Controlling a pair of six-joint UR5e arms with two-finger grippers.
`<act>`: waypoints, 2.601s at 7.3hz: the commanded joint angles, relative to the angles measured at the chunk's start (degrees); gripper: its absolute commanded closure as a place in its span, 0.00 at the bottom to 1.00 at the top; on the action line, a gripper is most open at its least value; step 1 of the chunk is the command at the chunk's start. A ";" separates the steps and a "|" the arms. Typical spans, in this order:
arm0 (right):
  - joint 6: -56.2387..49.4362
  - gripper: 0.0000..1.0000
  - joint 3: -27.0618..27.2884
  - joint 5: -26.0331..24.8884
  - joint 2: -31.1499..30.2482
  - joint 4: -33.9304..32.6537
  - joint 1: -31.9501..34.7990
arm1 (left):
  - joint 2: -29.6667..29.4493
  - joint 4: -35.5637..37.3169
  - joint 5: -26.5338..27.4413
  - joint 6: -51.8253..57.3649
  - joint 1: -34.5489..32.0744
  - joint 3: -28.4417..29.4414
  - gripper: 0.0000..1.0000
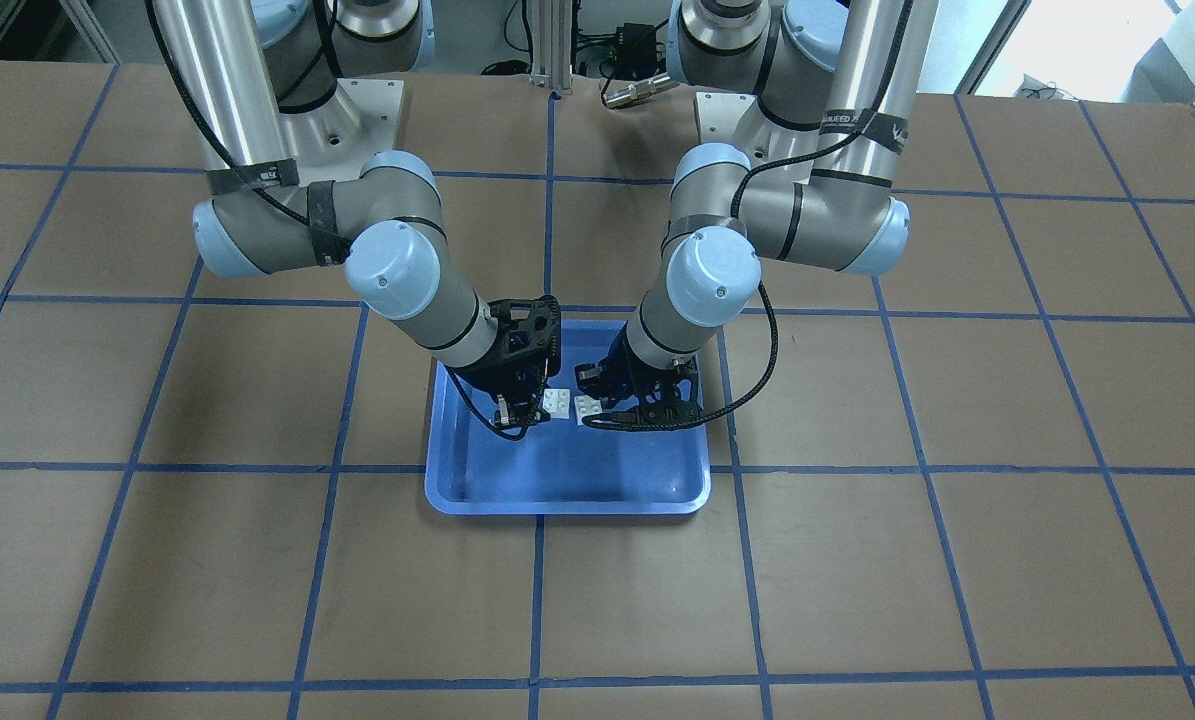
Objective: Assemble white blocks and place on blue tray
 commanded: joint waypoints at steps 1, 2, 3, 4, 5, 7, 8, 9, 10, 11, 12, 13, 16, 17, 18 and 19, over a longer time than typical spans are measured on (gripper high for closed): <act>0.16 1.00 -0.02 0.00 0.57 -0.84 0.03 | -0.09 0.06 -0.06 0.05 -0.06 0.04 1.00; 0.16 1.00 -0.02 0.00 0.57 -0.93 0.03 | -0.09 0.06 -0.06 0.05 -0.06 0.04 1.00; 0.16 1.00 -0.02 -0.09 0.65 -1.02 0.03 | -0.09 0.06 -0.06 0.05 -0.06 0.04 1.00; -0.36 1.00 -0.11 -0.09 0.65 -1.10 0.03 | -0.09 0.06 -0.06 0.05 -0.06 0.04 1.00; -0.54 1.00 -0.20 -0.09 0.65 -1.11 0.03 | -0.18 0.06 -0.06 0.22 -0.06 0.04 1.00; -0.54 1.00 -0.20 -0.09 0.65 -1.11 0.03 | -0.09 0.06 -0.06 0.22 -0.06 0.04 1.00; -0.54 1.00 -0.20 -0.09 0.65 -1.11 0.03 | -0.09 0.06 -0.06 0.22 -0.06 0.04 1.00; -0.54 1.00 -0.20 -0.09 0.74 -1.11 0.03 | -0.09 0.06 -0.06 0.31 -0.06 -0.05 1.00; -0.45 1.00 -0.20 -0.09 0.74 -1.02 0.03 | -0.09 0.06 -0.06 0.31 -0.06 -0.05 1.00; -0.11 1.00 -0.28 -0.26 1.44 -1.10 0.03 | -0.09 0.06 -0.06 0.31 -0.06 -0.05 1.00; 0.16 1.00 -0.28 -0.26 1.45 -1.11 0.03 | -0.09 0.06 -0.06 0.31 -0.06 -0.05 1.00; 0.07 1.00 -0.28 -0.18 1.53 -1.11 0.03 | -0.09 0.06 -0.06 0.40 -0.06 -0.05 1.00; 0.34 1.00 -0.55 -0.26 1.45 -1.02 0.03 | -0.09 0.06 -0.06 0.31 -0.06 -0.14 1.00; 0.34 0.88 -0.55 -0.26 1.45 -1.10 0.12 | -0.01 0.06 -0.06 0.31 -0.06 -0.14 1.00; 0.42 0.63 -0.46 -0.26 1.45 -1.02 0.12 | -0.01 0.06 -0.06 0.31 -0.06 -0.14 1.00; 1.47 0.42 -0.55 -0.18 1.45 -1.10 0.21 | -0.01 0.06 -0.06 0.31 -0.06 -0.14 1.00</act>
